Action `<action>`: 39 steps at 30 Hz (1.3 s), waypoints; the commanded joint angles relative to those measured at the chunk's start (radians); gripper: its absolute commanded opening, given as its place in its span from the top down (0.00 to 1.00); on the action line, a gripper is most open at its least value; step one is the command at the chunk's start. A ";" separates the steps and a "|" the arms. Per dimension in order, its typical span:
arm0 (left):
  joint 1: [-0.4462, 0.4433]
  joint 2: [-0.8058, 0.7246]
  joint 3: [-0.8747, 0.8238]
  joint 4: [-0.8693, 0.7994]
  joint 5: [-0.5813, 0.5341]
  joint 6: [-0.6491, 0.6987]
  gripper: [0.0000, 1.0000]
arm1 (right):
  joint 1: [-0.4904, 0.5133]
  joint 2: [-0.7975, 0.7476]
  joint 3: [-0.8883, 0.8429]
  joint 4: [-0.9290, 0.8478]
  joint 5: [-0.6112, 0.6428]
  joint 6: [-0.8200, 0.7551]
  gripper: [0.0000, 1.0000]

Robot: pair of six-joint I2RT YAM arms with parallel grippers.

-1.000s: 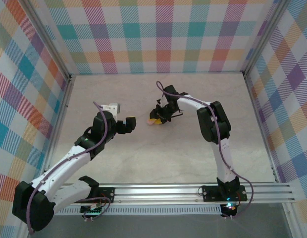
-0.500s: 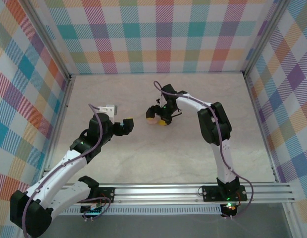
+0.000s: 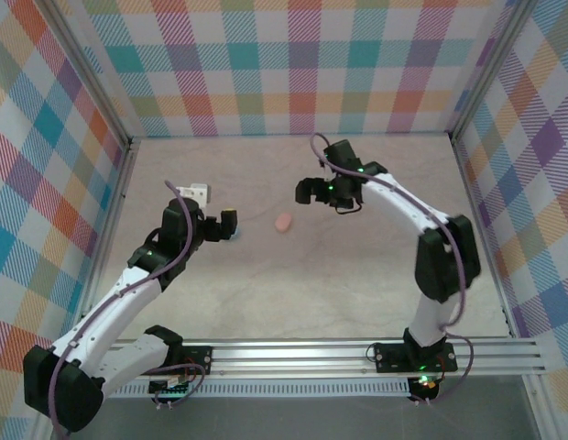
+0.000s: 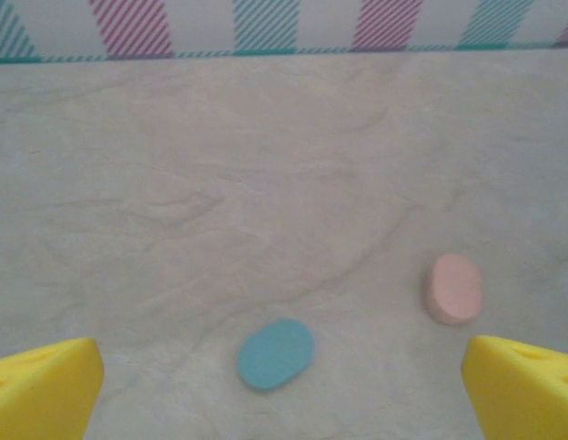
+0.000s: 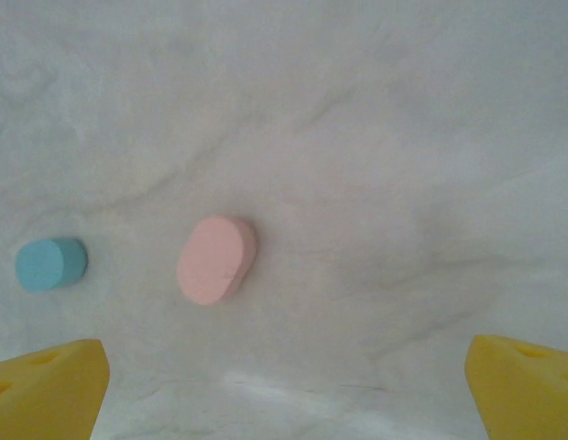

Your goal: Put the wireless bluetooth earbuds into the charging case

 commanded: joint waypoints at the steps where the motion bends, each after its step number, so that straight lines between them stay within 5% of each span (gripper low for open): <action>1: 0.041 0.054 0.012 0.051 -0.041 0.092 0.00 | -0.013 -0.126 -0.138 0.155 0.287 -0.178 0.00; 7: 0.083 0.088 -0.143 0.304 -0.061 0.174 0.00 | -0.105 -0.280 -0.485 0.546 0.542 -0.358 0.00; 11: 0.128 0.149 -0.205 0.394 -0.071 0.156 0.00 | -0.221 -0.290 -0.654 0.733 0.552 -0.365 0.00; 15: 0.165 0.225 -0.286 0.587 -0.044 0.074 0.00 | -0.295 -0.273 -0.748 0.862 0.494 -0.350 0.00; 22: 0.184 0.384 -0.343 0.839 -0.014 0.150 0.00 | -0.366 -0.216 -0.946 1.268 0.478 -0.331 0.00; 33: 0.298 0.586 -0.338 1.055 0.070 0.104 0.00 | -0.440 -0.198 -1.037 1.414 0.168 -0.359 0.00; 34: 0.319 0.578 -0.333 1.023 0.110 0.092 0.00 | -0.447 -0.167 -1.060 1.522 0.174 -0.357 0.00; 39: 0.328 0.583 -0.332 1.031 0.123 0.088 0.00 | -0.455 -0.189 -1.051 1.458 0.198 -0.331 0.00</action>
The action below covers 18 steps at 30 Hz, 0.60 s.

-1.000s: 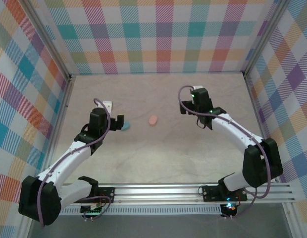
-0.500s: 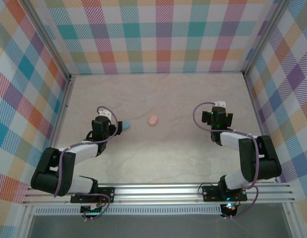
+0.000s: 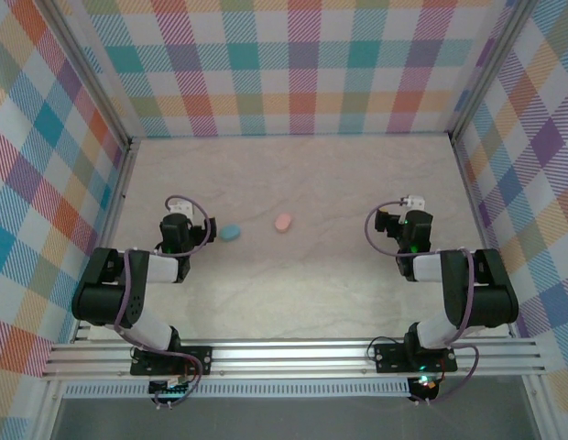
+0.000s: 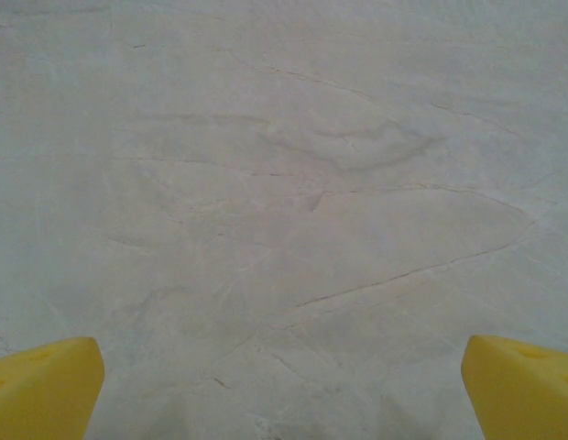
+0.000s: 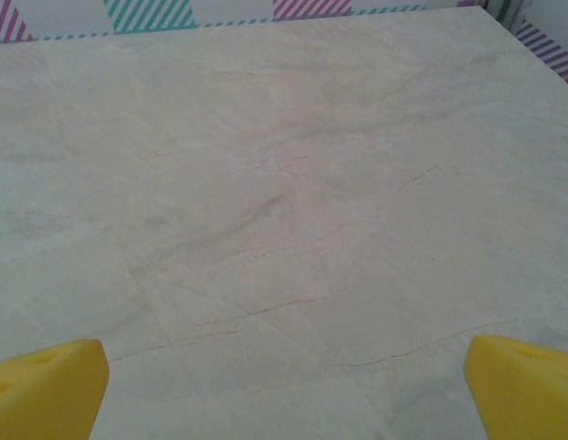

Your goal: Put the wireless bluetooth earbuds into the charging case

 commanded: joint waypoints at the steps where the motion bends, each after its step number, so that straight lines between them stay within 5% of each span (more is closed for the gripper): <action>1: 0.009 -0.001 0.009 0.057 0.039 -0.020 0.00 | -0.005 0.002 -0.005 0.070 -0.033 0.012 0.00; 18: 0.009 -0.001 0.008 0.061 0.039 -0.019 0.00 | -0.005 0.008 0.012 0.044 -0.083 -0.007 0.00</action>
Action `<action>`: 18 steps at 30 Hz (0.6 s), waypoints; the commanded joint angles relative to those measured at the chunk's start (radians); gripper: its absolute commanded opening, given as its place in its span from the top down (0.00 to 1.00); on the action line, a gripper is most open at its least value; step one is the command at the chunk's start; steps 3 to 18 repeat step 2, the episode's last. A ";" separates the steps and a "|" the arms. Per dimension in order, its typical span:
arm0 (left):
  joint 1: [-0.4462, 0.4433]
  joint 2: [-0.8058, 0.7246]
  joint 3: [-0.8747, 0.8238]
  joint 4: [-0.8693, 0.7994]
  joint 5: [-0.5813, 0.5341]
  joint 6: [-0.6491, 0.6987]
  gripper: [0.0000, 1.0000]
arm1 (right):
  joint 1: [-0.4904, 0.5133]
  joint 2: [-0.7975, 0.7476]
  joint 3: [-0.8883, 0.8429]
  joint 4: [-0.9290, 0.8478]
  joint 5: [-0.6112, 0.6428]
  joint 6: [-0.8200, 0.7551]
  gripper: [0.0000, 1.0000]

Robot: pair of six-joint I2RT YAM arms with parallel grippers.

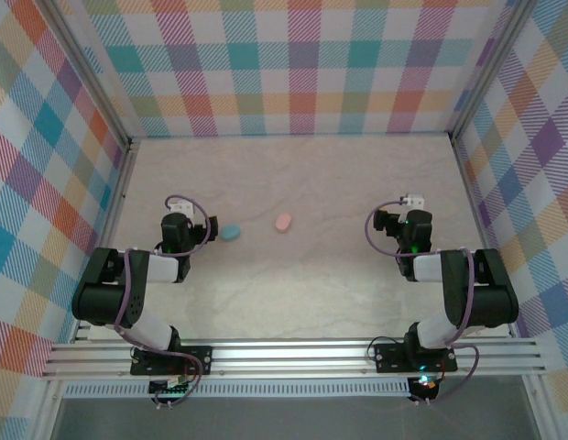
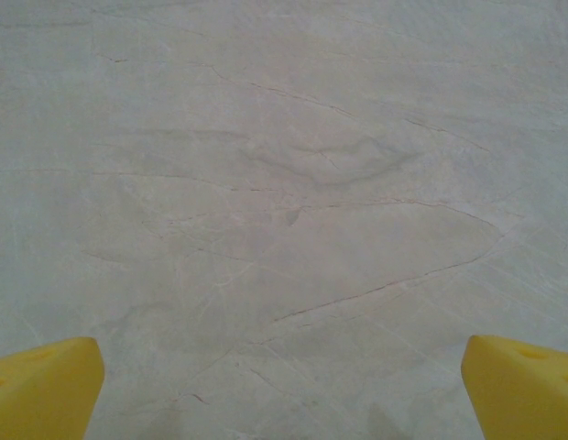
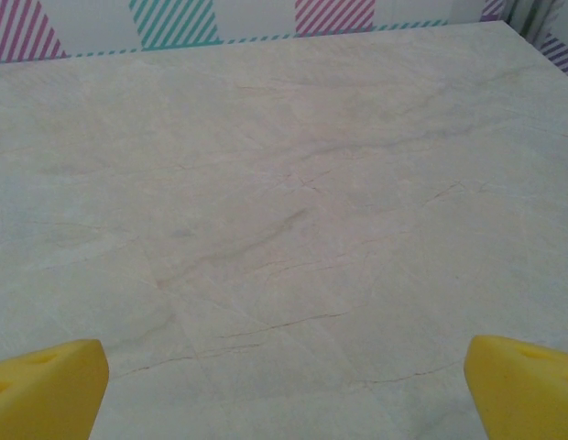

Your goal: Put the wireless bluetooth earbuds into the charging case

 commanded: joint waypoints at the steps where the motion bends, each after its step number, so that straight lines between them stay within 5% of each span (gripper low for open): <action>1: 0.007 -0.002 0.007 0.040 0.013 -0.012 0.00 | -0.004 0.006 0.010 0.020 -0.034 -0.006 0.00; 18: 0.006 -0.002 0.008 0.040 0.013 -0.012 0.00 | -0.004 0.004 0.007 0.023 -0.035 -0.006 0.00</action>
